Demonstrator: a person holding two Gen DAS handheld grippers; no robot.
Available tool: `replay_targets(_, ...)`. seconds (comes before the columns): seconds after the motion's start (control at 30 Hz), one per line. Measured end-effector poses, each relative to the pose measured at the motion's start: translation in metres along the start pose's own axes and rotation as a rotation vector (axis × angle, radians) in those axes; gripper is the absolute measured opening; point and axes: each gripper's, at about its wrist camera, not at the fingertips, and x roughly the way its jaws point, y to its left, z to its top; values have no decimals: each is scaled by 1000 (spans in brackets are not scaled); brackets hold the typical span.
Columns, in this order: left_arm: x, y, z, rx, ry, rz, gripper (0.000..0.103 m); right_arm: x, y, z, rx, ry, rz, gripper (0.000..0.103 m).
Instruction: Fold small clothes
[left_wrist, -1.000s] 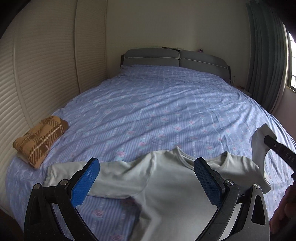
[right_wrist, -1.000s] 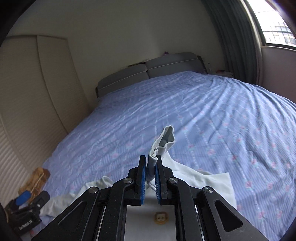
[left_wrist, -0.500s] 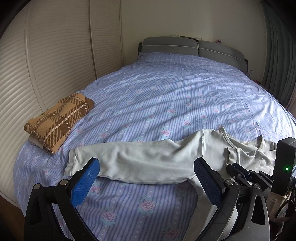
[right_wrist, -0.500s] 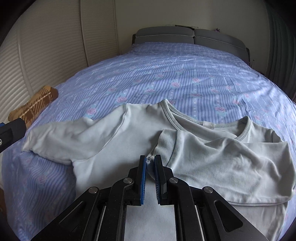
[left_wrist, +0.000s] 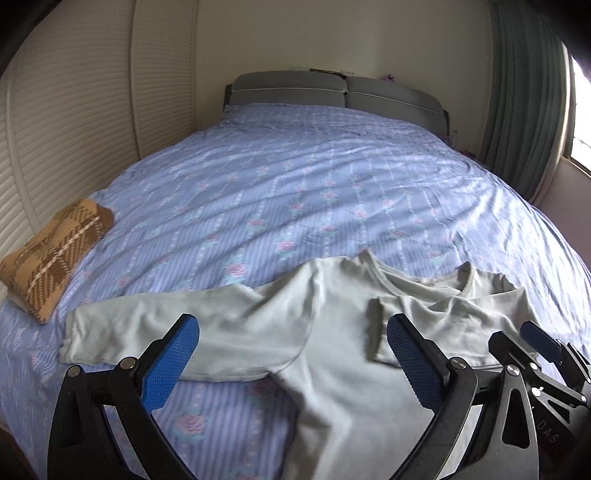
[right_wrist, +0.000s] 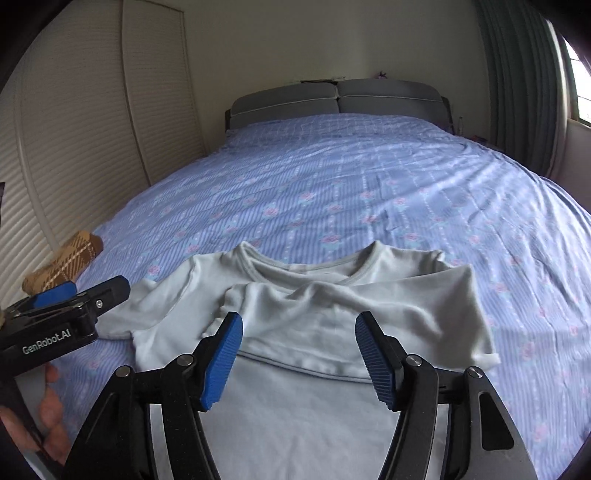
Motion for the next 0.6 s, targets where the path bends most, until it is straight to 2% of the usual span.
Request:
replay_targets(0.07, 11, -17, 3, 23, 13, -64, 95, -9, -21, 2, 44, -6, -22, 64)
replay_targets(0.13, 25, -32, 5, 50, 43, -113, 81, -15, -40, 2, 90, -12, -34, 64)
replay_targets(0.3, 68, -49, 5, 78, 142, -175, 60, -21, -68, -5, 172, -32, -54, 64)
replay_targets(0.43, 98, -50, -1, 62, 238, -221, 59, -14, -72, -15, 194, -31, -54, 64)
replay_targets(0.6, 110, -50, -8, 38, 254, -236, 59, -5, -78, -22, 223, -19, -43, 64)
